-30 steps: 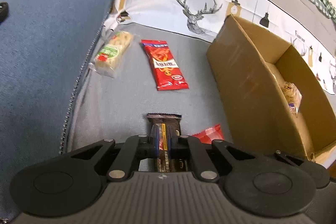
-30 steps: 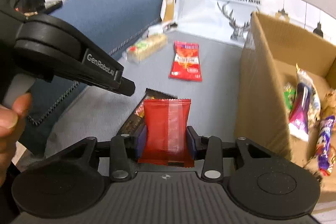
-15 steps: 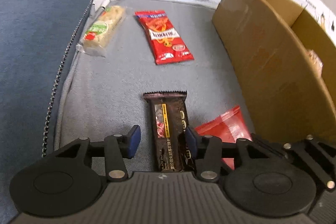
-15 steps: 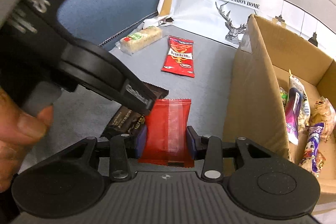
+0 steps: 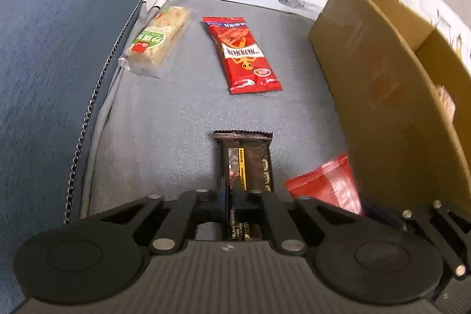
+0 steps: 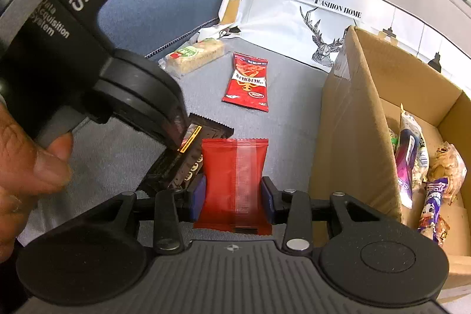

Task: Organize snacks
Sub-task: 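Carry the chocolate bar with the left tool while the right tool carries the red packet over the box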

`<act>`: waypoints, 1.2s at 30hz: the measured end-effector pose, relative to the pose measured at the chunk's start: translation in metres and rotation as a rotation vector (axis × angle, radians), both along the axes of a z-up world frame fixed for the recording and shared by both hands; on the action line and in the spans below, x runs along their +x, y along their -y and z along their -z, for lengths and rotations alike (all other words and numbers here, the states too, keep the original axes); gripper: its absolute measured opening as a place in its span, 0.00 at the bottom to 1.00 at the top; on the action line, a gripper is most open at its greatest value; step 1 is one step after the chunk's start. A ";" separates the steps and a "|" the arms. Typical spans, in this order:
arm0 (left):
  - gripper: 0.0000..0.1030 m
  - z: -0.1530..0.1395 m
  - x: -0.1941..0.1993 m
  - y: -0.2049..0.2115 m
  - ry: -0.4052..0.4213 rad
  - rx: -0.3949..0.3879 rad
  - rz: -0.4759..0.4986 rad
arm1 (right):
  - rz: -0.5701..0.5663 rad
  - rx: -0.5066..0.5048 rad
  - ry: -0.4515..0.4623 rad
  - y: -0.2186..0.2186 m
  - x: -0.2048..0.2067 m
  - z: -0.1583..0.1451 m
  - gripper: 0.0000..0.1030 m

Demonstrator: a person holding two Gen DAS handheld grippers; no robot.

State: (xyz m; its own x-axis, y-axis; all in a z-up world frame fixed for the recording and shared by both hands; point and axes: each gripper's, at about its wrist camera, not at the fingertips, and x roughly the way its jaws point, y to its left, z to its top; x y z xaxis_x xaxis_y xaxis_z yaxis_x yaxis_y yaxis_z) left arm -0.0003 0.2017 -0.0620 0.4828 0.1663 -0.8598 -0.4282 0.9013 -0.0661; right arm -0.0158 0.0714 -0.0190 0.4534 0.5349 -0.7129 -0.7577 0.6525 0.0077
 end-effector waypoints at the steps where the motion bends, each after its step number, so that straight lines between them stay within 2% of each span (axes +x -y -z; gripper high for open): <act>1: 0.27 -0.002 -0.001 -0.001 0.016 -0.012 -0.004 | 0.002 0.001 0.003 0.001 -0.001 0.000 0.40; 2: 0.38 -0.004 -0.002 -0.001 0.034 -0.018 -0.005 | 0.003 0.003 0.005 0.001 -0.001 -0.001 0.40; 3: 0.40 -0.006 -0.002 0.001 0.045 -0.015 -0.005 | 0.003 0.004 0.011 0.002 -0.003 -0.002 0.40; 8: 0.41 -0.014 -0.001 -0.005 0.083 -0.003 -0.069 | 0.003 0.003 0.106 0.008 -0.015 -0.020 0.40; 12: 0.45 -0.019 -0.005 -0.019 0.116 -0.049 -0.147 | 0.019 0.054 0.112 0.022 -0.017 -0.043 0.40; 13: 0.47 -0.018 -0.005 -0.019 0.112 -0.062 -0.143 | 0.024 0.073 0.105 0.026 -0.018 -0.049 0.40; 15: 0.60 -0.012 0.000 -0.015 0.080 -0.085 -0.104 | 0.037 0.109 0.092 0.036 -0.017 -0.059 0.40; 16: 0.63 -0.008 0.003 -0.009 0.058 -0.088 -0.072 | 0.045 0.124 0.087 0.041 -0.016 -0.064 0.40; 18: 0.69 0.000 0.011 0.006 0.002 -0.044 0.011 | 0.061 0.152 0.077 0.049 -0.014 -0.070 0.40; 20: 0.69 0.007 0.017 0.024 -0.056 0.063 0.077 | 0.074 0.169 0.068 0.056 -0.008 -0.075 0.40; 22: 0.65 0.014 0.021 0.036 -0.103 0.150 0.119 | 0.086 0.182 0.062 0.063 -0.004 -0.076 0.40; 23: 0.45 0.018 0.022 0.040 -0.119 0.173 0.136 | 0.091 0.190 0.058 0.067 -0.002 -0.077 0.40; 26: 0.42 0.017 0.021 0.041 -0.112 0.162 0.133 | 0.104 0.216 0.039 0.078 0.008 -0.078 0.40; 29: 0.42 0.006 0.019 0.036 -0.059 0.146 0.099 | 0.114 0.252 0.012 0.092 0.021 -0.085 0.40; 36: 0.41 -0.036 0.016 0.031 0.170 0.108 0.019 | 0.176 0.341 -0.015 0.127 0.076 -0.109 0.40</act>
State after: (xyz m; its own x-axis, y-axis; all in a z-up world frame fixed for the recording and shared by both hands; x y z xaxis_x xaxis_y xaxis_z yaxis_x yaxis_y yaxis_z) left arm 0.0153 0.1703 -0.0255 0.6233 0.2426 -0.7434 -0.4022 0.9148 -0.0387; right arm 0.0602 -0.0560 0.0896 0.5505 0.6573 -0.5147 -0.6326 0.7308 0.2566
